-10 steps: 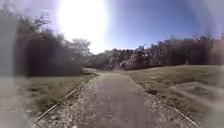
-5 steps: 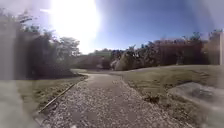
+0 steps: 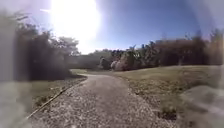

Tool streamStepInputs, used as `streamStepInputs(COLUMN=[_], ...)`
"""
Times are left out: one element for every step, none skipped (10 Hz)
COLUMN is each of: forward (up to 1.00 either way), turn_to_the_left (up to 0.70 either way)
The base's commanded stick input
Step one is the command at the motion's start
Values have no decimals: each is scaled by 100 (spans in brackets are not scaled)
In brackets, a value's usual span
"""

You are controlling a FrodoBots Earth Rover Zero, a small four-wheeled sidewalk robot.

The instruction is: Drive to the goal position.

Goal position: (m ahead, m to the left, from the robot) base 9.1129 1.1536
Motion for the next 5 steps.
streamStepInputs(forward=[100,100,100,100,100], turn_to_the_left=[18,37,39,0,0])
